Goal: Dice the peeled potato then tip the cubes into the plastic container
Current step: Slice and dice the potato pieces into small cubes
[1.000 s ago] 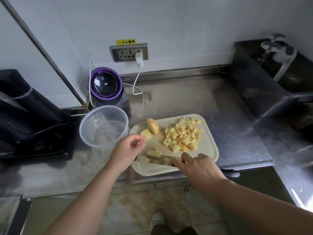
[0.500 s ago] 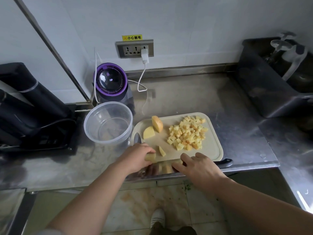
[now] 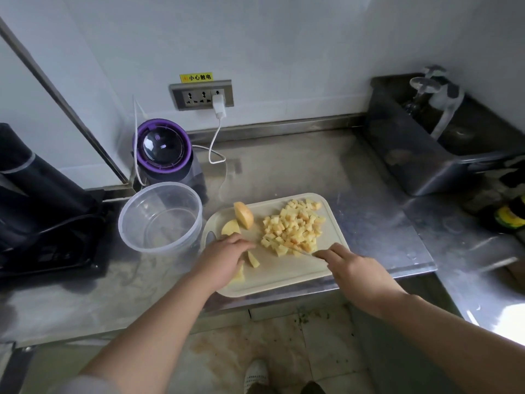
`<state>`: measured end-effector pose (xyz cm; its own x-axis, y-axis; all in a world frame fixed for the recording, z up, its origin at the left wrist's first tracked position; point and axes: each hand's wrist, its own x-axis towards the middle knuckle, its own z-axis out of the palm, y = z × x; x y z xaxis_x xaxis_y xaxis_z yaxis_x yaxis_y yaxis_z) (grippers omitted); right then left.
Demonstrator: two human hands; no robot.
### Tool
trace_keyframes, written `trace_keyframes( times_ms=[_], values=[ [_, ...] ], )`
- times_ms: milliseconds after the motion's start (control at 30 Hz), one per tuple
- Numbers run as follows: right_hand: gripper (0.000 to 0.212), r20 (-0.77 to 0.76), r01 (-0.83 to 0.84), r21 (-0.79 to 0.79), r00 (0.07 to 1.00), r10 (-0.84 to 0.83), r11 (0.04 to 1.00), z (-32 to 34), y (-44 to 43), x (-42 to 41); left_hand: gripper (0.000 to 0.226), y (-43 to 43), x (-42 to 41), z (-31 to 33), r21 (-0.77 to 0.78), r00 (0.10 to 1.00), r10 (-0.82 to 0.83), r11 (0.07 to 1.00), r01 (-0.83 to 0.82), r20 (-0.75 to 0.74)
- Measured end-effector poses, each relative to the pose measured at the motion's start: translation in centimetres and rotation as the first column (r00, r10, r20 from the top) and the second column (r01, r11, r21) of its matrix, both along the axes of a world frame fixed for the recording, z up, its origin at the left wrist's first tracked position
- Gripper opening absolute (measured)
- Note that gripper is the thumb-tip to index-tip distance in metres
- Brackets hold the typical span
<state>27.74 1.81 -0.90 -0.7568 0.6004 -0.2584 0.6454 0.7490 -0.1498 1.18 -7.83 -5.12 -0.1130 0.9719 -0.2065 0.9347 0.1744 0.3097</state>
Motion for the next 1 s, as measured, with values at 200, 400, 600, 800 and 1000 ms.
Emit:
trace_keyframes(
  times_ms=[200,400,600,800,1000],
  values=[
    [0.04,-0.069,0.147,-0.131,0.985,-0.157,0.98,-0.6,-0.5,-1.0,0.022,2.2,0.8,-0.4,-0.085,0.989,-0.058,0.995,0.047,-0.133],
    [0.031,0.023,0.188,-0.197,0.982,-0.187,0.962,0.6,-2.0,-2.7,0.021,1.8,3.0,-1.4,-0.004,0.971,0.227,0.974,-0.228,-0.07],
    [0.039,0.133,0.139,-0.249,0.985,-0.108,0.958,1.4,-4.4,-3.8,0.024,0.2,4.0,-2.7,0.095,0.903,0.43,0.899,-0.427,-0.012],
    [0.044,0.152,0.113,-0.259,0.985,-0.075,0.959,1.4,-5.0,-4.3,0.018,0.2,4.0,-2.5,0.094,0.897,0.442,0.894,-0.438,-0.025],
    [0.043,0.187,0.115,-0.251,0.98,-0.069,0.961,1.1,-5.4,-4.8,0.018,0.5,4.0,-3.0,0.092,0.898,0.429,0.902,-0.421,-0.098]
  ],
)
